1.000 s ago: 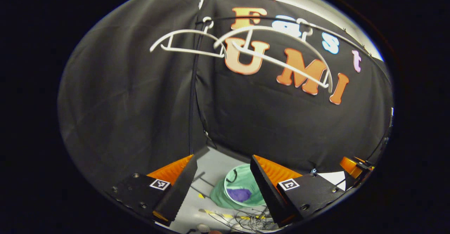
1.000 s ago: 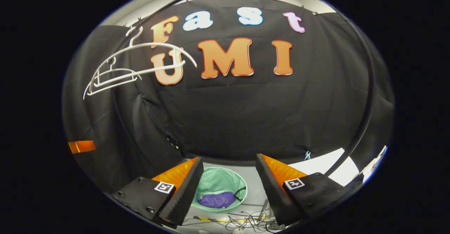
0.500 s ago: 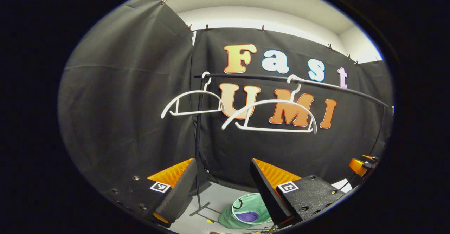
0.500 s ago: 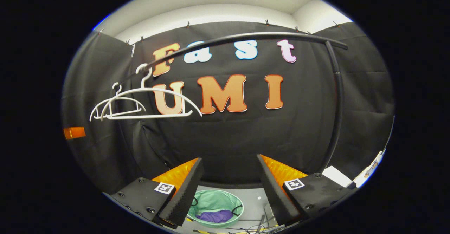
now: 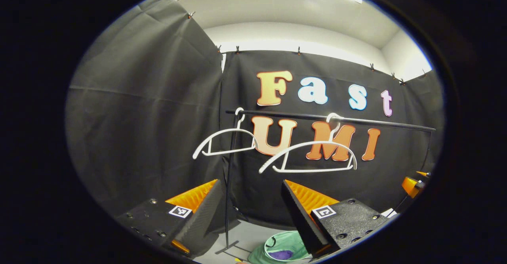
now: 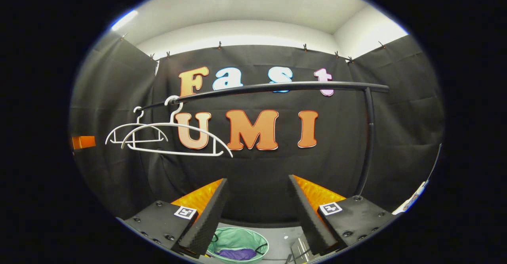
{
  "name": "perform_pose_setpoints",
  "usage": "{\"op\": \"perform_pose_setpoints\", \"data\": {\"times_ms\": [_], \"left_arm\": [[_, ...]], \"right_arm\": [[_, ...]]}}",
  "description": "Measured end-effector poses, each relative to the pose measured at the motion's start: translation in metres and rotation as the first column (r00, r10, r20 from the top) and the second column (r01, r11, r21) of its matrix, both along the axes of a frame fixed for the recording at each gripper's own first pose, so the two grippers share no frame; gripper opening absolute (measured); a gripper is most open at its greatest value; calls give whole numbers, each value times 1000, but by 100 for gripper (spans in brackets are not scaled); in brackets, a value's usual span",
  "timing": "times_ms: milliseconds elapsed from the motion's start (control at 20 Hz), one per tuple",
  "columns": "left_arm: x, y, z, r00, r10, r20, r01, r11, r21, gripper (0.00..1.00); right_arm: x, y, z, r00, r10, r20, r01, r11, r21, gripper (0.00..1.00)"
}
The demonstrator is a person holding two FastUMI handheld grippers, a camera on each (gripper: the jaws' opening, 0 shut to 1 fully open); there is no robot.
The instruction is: Grasp the clothes on the hanger with both hands and then place them into the laundry hamper below.
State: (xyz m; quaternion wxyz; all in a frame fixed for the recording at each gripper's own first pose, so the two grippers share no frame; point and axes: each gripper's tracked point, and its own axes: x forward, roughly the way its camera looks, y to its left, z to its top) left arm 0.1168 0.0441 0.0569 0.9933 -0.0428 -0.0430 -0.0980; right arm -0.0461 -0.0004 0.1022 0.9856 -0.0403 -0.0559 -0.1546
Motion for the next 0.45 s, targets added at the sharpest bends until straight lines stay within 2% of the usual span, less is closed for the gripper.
{"op": "perform_pose_setpoints", "data": {"times_ms": [450], "left_arm": [[-10,11,1,998,69,9,-69,997,-39,93]], "right_arm": [[15,-2,7,998,61,0,-61,998,-15,89]]}}
